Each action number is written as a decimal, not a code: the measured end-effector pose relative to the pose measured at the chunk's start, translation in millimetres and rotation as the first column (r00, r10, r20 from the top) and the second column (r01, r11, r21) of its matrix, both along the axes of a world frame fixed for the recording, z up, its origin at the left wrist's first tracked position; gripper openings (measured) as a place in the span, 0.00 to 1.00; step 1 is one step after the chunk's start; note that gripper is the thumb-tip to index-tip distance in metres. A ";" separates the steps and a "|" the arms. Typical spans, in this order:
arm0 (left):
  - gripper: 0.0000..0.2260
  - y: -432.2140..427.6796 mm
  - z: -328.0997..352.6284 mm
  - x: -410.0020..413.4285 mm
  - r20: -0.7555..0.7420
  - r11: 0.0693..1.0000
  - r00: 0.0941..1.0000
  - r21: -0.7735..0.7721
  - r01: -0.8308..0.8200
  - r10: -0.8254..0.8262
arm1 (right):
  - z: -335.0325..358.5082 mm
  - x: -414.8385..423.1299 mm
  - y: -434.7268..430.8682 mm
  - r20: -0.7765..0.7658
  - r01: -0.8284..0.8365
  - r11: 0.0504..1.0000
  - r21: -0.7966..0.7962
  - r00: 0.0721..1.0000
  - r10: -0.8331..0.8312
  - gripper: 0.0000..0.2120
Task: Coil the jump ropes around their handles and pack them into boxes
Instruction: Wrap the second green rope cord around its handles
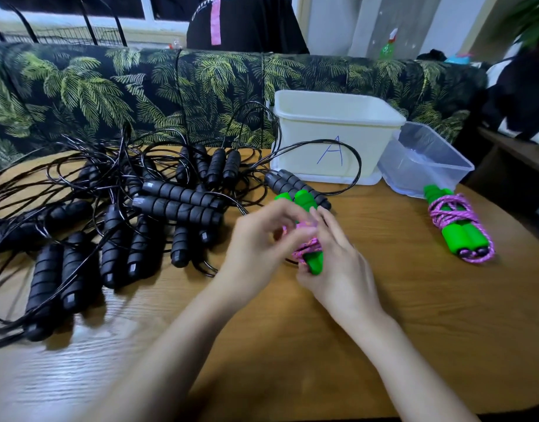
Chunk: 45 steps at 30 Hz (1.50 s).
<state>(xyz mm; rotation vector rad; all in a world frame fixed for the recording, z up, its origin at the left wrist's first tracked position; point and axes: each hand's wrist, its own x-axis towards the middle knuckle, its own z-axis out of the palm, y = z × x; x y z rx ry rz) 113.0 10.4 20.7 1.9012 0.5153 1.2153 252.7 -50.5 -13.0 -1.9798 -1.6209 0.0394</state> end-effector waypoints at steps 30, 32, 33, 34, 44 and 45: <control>0.14 -7.0 0.2 -44.4 0.198 0.615 0.976 -0.782 0.101 0.091 | 8.1 -10.2 -32.7 -0.272 -0.089 0.995 0.040 0.957 0.097 0.40; 0.12 -6.7 -6.7 -42.5 0.158 0.567 0.977 -0.823 0.048 0.146 | 2.6 -11.3 -31.7 -0.344 -0.096 0.993 0.068 0.932 0.114 0.39; 0.11 -7.6 -10.1 -41.2 0.166 0.558 0.969 -0.829 0.036 0.183 | 0.2 -12.1 -32.2 -0.365 -0.099 0.993 0.062 0.924 0.115 0.38; 0.10 -8.9 -12.2 -40.0 0.195 0.561 0.955 -0.827 0.038 0.223 | -1.7 -12.7 -33.4 -0.370 -0.104 0.993 0.054 0.922 0.117 0.38; 0.17 -24.5 -19.6 -27.1 -0.086 0.693 0.983 -0.699 -0.177 0.164 | -4.3 -18.5 -34.4 -0.750 0.009 0.995 0.103 0.658 0.071 0.33; 0.18 -29.7 -20.3 -25.3 -0.102 0.679 0.992 -0.724 -0.122 0.069 | -3.0 -19.7 -34.4 -0.787 -0.002 0.994 0.107 0.611 0.086 0.27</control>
